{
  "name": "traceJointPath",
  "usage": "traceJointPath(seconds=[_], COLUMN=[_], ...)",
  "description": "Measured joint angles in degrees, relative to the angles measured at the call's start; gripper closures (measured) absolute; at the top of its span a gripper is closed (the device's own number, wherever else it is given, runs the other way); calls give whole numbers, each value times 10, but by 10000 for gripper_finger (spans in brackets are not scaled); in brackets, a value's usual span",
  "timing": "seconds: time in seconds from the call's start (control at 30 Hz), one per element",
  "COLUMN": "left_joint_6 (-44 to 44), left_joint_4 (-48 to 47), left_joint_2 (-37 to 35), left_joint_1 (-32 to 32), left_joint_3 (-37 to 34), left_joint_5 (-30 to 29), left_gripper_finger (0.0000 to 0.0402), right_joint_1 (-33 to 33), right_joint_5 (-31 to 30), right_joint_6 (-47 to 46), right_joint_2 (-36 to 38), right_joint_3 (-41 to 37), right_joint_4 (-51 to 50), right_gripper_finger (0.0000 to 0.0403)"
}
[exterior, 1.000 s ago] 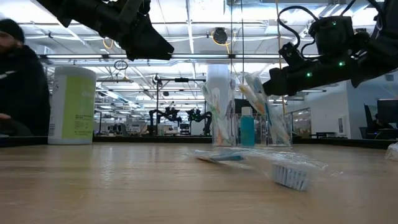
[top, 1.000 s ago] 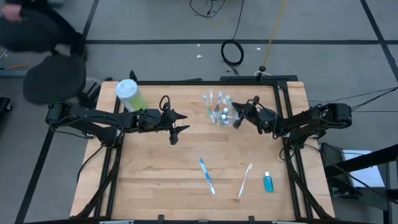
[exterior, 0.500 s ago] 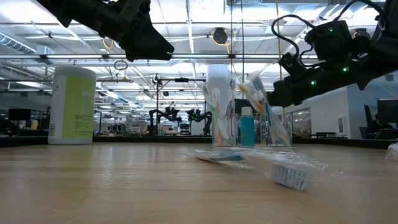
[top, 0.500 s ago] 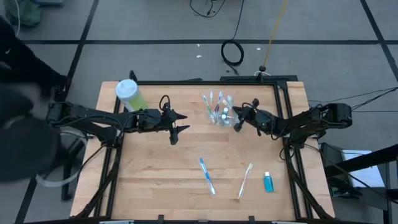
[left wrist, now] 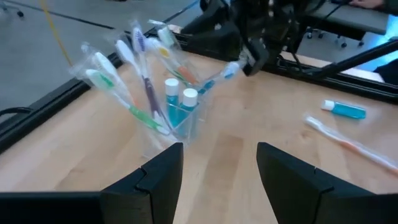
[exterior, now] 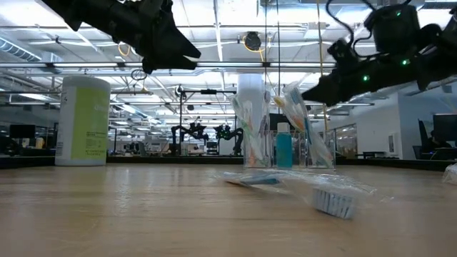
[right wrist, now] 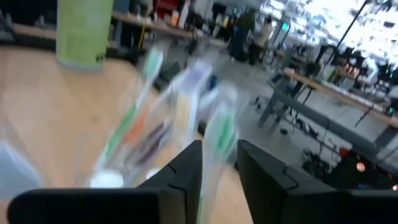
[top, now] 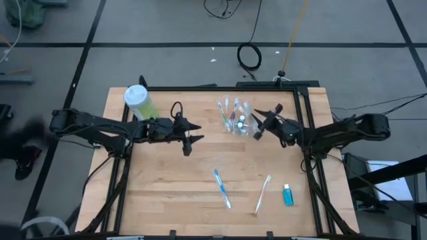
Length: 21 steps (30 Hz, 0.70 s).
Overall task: Pick & Place toothbrushing station
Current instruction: Put the green toothbrush into the transparent organizer, then put the blue toothbrush into the transparent organizer
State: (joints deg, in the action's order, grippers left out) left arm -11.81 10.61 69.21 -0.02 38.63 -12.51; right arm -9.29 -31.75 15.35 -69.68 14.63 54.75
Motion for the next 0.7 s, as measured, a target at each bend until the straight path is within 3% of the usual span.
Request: traceJointPath(seconds=[0.23, 0.33, 0.47, 0.57, 0.7], left_joint_6=[-24, -14, -15, -14, 70], left_joint_4=[58, 128, 123, 55, -137], left_joint_2=[52, 99, 166, 214, 280], left_joint_1=[-43, -71, -96, -113, -131], left_joint_3=[0, 1, 43, 114, 252], left_joint_5=[41, 83, 157, 161, 147], left_gripper_finger=[190, 190, 190, 190, 190], right_joint_1=[12, 11, 11, 11, 11], right_joint_5=[2, 2, 2, 2, 2], right_joint_6=[20, 20, 37, 62, 83], right_joint_2=[92, 125, 153, 164, 168], right_joint_3=[0, 0, 0, 0, 0], right_joint_4=[2, 2, 3, 4, 16], right_gripper_finger=[291, 292, 297, 297, 298])
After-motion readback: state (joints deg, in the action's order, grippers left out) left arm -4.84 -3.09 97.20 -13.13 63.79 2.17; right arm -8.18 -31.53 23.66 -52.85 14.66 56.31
